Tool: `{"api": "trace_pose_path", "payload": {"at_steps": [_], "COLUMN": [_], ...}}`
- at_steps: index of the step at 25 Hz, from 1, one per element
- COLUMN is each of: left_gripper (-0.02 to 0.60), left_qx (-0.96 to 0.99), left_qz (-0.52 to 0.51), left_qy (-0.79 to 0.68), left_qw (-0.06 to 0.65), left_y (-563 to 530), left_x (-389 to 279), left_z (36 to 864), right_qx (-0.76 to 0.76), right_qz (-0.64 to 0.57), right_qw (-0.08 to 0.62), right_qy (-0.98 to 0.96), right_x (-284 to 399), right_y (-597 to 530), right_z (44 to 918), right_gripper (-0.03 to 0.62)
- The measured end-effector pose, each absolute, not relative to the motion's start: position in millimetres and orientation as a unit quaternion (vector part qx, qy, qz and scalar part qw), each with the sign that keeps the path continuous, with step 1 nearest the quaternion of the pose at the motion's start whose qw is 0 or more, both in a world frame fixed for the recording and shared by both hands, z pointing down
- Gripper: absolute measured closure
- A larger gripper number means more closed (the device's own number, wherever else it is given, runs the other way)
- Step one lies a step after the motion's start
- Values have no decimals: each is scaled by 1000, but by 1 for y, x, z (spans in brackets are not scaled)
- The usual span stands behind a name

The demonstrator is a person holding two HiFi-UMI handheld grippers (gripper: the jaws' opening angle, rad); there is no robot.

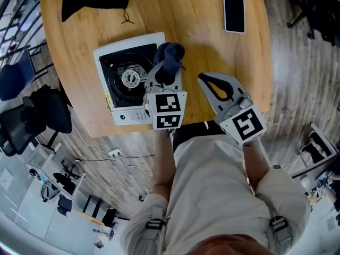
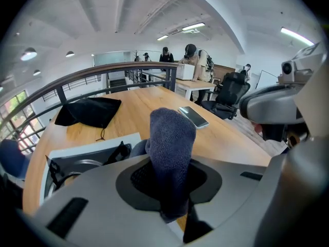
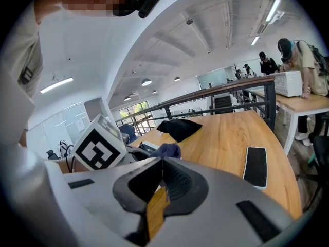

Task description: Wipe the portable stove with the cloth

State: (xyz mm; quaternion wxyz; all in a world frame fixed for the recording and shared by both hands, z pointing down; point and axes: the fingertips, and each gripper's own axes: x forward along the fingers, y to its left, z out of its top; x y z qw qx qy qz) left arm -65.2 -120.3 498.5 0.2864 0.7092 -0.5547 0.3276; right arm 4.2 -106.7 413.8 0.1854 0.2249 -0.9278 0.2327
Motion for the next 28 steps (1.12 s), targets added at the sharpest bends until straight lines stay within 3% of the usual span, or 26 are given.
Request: {"api": "trace_pose_path", "payload": {"at_steps": [28], "left_gripper": [488], "left_qx": [689], "left_qz": [325], "left_qy": [-560], "left_qw": [325], "left_y": [-29], "left_x": [-43], "left_z": [500], "right_qx": [187], "right_qz": [222], "right_qw": [193], "right_qy": [-937], "right_x": [0], "right_y": [-54], "right_z": [410], "right_gripper": [572]}}
